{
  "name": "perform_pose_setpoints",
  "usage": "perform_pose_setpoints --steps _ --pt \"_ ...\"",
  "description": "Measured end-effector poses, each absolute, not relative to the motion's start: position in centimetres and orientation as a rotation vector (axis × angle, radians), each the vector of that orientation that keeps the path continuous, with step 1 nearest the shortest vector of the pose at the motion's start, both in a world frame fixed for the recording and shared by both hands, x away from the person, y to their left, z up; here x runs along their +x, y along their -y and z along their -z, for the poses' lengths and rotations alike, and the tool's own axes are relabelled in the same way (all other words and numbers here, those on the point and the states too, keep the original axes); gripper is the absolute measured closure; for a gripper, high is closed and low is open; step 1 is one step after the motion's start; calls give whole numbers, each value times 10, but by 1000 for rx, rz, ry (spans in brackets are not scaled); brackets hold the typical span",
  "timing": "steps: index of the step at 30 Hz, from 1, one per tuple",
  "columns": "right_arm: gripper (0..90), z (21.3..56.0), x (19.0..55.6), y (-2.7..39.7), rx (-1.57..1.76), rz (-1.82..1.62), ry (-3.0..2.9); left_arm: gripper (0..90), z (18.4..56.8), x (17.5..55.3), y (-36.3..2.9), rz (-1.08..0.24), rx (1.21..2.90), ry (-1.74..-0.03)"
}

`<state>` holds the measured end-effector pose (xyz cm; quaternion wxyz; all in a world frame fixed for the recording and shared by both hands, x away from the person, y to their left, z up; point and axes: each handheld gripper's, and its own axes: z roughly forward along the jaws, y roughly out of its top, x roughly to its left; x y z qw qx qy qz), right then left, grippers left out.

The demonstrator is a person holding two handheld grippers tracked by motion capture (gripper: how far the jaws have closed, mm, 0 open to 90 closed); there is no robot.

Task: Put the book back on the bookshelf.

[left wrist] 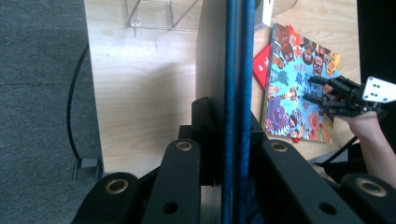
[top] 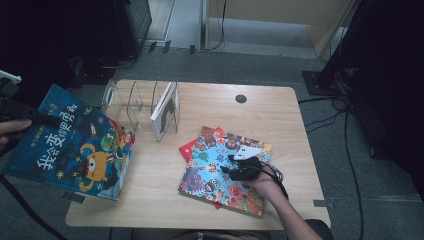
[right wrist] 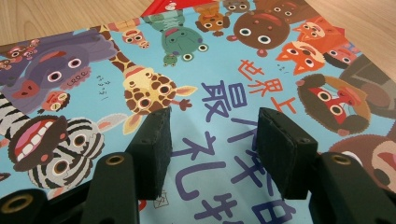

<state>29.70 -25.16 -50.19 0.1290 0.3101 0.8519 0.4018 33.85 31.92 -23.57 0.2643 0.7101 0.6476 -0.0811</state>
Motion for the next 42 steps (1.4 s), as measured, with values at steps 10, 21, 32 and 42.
perform_pose_setpoints --steps 10,21,32,42 --pt "457 502 298 251 901 -1168 -2473 835 238 365 -321 195 1922 -1822" --pt "457 502 297 251 901 -1167 -2472 835 232 388 -318 165 1907 -1850" --pt "457 502 297 251 895 -1167 -2473 835 225 410 -312 157 1917 -1859" --pt "461 502 297 251 901 -1166 -2470 834 222 433 -305 148 1917 -1858"
